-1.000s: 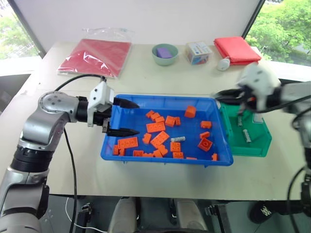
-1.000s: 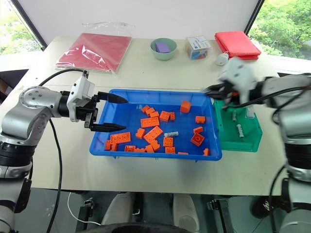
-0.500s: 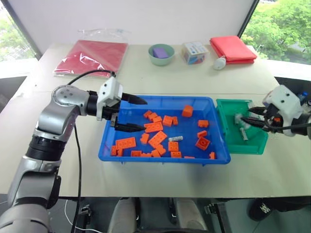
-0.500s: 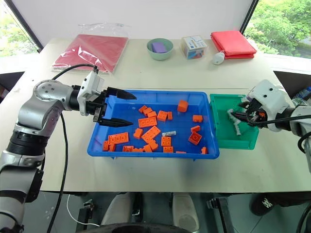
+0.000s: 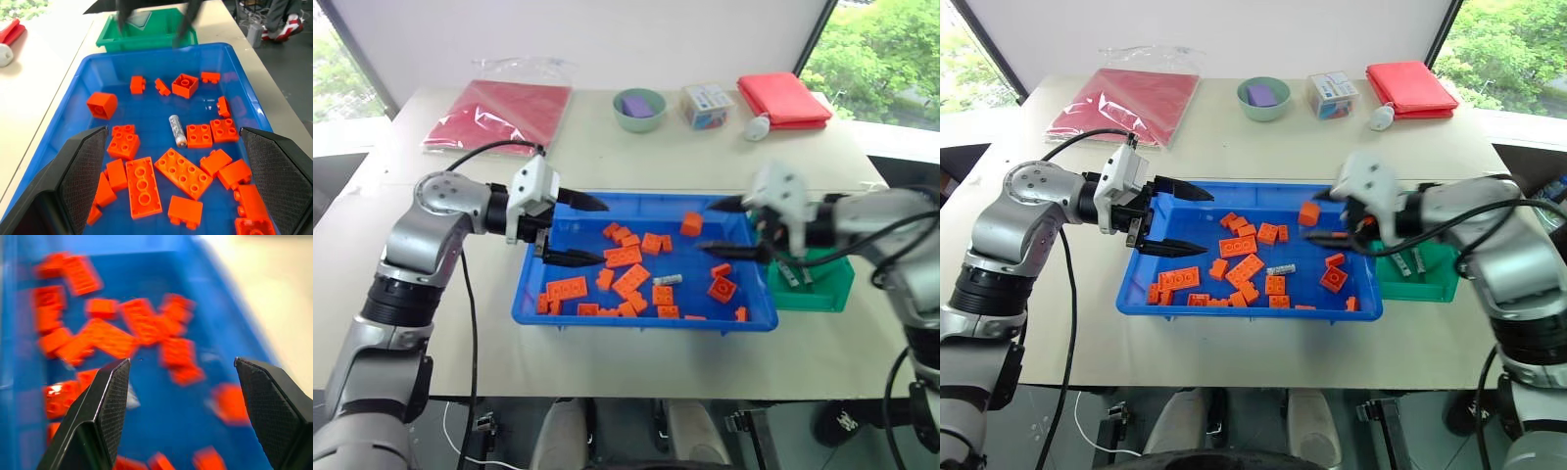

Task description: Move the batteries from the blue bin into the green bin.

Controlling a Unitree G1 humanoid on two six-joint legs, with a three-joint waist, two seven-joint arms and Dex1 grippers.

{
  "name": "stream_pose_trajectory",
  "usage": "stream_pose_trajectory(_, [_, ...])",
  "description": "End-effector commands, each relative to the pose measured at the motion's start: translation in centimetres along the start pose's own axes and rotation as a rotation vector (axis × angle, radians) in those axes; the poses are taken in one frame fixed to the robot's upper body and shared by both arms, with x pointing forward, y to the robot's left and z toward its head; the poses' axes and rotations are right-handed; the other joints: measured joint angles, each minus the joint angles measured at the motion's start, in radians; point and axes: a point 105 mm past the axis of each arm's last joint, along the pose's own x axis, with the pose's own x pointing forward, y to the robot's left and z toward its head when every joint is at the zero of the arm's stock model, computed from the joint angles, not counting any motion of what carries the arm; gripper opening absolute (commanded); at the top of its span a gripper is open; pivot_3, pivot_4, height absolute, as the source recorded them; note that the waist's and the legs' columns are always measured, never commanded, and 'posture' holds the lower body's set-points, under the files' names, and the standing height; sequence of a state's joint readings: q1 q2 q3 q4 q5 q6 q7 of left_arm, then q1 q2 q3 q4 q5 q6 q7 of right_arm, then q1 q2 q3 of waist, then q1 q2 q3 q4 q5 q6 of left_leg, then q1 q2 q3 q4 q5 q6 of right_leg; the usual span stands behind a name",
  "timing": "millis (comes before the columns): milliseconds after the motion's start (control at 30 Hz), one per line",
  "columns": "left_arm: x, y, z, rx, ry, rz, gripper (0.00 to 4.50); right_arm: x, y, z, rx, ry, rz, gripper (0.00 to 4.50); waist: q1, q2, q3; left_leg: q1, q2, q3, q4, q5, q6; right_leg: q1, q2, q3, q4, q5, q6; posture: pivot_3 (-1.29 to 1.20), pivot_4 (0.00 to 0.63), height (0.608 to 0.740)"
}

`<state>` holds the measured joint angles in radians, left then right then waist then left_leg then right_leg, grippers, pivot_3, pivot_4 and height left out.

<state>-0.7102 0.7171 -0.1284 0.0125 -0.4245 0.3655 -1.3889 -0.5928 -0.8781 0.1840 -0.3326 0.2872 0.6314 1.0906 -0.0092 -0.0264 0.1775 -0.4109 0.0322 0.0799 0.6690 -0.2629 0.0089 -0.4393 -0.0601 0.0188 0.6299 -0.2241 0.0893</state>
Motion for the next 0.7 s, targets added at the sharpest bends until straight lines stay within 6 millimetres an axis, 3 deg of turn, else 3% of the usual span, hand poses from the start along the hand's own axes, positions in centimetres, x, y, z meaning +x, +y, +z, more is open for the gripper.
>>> stream_pose_trajectory(33, [-0.6,0.0,1.2,0.048,-0.009,0.028,4.50,1.9,0.0,-0.6,-0.127,0.036,0.061,3.48,-0.002,0.000,0.000,0.000,0.000,0.000,0.000,0.000,0.000,0.000,0.000,0.000,0.000,0.000,0.000,0.00,0.150,0.736])
stream_pose_trajectory(167, [-0.9,-0.4,1.3,0.047,-0.001,0.047,4.50,3.3,-0.2,-1.8,-0.167,0.058,0.101,3.48,-0.003,0.000,0.000,0.000,0.000,0.001,0.000,0.000,0.000,0.000,-0.001,0.000,0.000,0.001,0.001,0.00,0.150,0.736])
stream_pose_trajectory(300, [-1.6,-0.6,1.3,0.039,0.007,0.078,4.50,3.0,-0.1,-3.5,-0.188,0.097,0.158,3.48,-0.004,0.000,0.000,0.000,0.000,0.001,0.000,0.000,0.000,0.000,0.000,0.000,0.001,0.001,0.001,0.00,0.150,0.736])
stream_pose_trajectory(533, [-2.0,-0.7,1.1,0.027,0.018,0.107,4.50,3.5,2.9,-4.2,-0.187,0.008,0.346,3.48,-0.003,0.000,0.000,0.001,0.000,0.000,0.000,0.000,0.000,0.000,0.000,0.000,0.001,0.001,0.001,0.00,0.150,0.736])
stream_pose_trajectory(700, [-2.1,-0.9,1.3,0.030,0.015,0.109,4.50,4.4,1.5,-4.9,-0.194,0.033,0.287,3.48,-0.005,0.000,0.000,0.001,0.000,0.001,0.000,0.000,0.000,0.001,0.000,0.000,0.001,0.001,0.001,0.00,0.150,0.736])
